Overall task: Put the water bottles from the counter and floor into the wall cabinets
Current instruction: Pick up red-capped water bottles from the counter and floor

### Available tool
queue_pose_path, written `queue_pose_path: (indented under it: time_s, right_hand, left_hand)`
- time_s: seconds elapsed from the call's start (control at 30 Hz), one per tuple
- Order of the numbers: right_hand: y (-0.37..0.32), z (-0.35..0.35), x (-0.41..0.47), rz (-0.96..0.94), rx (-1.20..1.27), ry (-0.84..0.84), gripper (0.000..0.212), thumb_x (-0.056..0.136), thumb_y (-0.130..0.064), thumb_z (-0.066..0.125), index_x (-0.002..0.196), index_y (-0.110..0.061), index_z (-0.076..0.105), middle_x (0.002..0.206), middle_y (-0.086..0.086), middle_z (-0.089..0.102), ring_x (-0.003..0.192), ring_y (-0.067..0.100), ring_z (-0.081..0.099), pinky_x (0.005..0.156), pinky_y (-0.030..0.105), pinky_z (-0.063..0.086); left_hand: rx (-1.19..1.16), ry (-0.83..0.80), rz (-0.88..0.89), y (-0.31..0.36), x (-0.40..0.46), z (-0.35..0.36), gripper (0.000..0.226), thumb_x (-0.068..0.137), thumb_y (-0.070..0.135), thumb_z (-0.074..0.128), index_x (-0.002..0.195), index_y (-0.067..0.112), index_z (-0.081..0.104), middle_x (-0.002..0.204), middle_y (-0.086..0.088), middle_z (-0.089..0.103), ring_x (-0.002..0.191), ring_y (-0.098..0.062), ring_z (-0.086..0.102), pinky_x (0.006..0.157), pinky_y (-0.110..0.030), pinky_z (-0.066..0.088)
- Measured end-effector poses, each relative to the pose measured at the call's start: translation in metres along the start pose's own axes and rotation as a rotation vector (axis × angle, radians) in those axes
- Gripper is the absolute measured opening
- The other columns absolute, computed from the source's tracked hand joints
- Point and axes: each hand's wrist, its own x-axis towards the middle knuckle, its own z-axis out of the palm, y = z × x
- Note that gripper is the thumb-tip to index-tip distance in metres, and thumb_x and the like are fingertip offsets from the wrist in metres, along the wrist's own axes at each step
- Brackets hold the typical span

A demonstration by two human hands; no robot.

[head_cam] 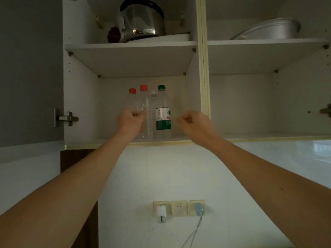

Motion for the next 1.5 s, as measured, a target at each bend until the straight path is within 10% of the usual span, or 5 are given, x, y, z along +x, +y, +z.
queue_pose_path:
  time_s: [0.47,0.87,1.13,1.33,1.5]
  right_hand:
    - [0.028,-0.007,-0.231,0.027,0.105,-0.027,0.048,0.103,-0.029,0.042,0.063,-0.001,0.04,0.052,0.011,0.041,0.048,0.022,0.032,0.046,0.03,0.029]
    - [0.04,0.019,-0.521,0.301,-0.129,-0.282,0.032,0.103,-0.035,0.052,0.073,-0.021,0.052,0.059,-0.005,0.052,0.051,0.013,0.049,0.051,0.03,0.036]
    - [0.09,0.036,-0.715,0.538,-0.114,-0.464,0.017,0.098,-0.024,0.062,0.091,-0.01,0.068,0.067,-0.004,0.057,0.056,0.013,0.048,0.059,0.033,0.044]
    - [0.186,0.055,-0.872,0.826,-0.127,-0.6,0.01,0.096,-0.024,0.064,0.097,-0.016,0.069,0.09,-0.002,0.066,0.077,0.014,0.062,0.075,0.037,0.056]
    - [0.286,0.059,-0.988,0.949,-0.167,-0.64,0.011,0.097,-0.023,0.062,0.102,-0.019,0.071,0.102,-0.004,0.066,0.08,0.002,0.06,0.069,0.009,0.046]
  left_hand:
    - [0.31,-0.239,0.372,-0.012,-0.248,-0.009,0.054,0.107,0.035,0.041,0.067,-0.001,0.048,0.056,-0.016,0.046,0.052,-0.033,0.044,0.056,-0.051,0.042]
    - [0.173,-0.776,0.134,-0.147,-0.495,-0.027,0.024,0.109,0.038,0.025,0.093,0.025,0.038,0.068,-0.005,0.048,0.056,-0.024,0.046,0.056,-0.052,0.042]
    - [0.09,-1.069,-0.152,-0.213,-0.684,-0.015,0.012,0.103,0.029,0.052,0.111,0.03,0.043,0.076,0.008,0.054,0.067,-0.007,0.053,0.056,-0.023,0.037]
    - [0.151,-1.06,-0.47,-0.3,-0.83,0.029,0.018,0.096,0.031,0.062,0.109,0.03,0.05,0.089,0.014,0.054,0.074,0.004,0.056,0.061,-0.011,0.044]
    - [0.317,-0.931,-0.648,-0.398,-0.943,0.077,0.017,0.094,0.034,0.065,0.102,0.023,0.055,0.1,0.004,0.061,0.075,-0.004,0.058,0.055,-0.009,0.042]
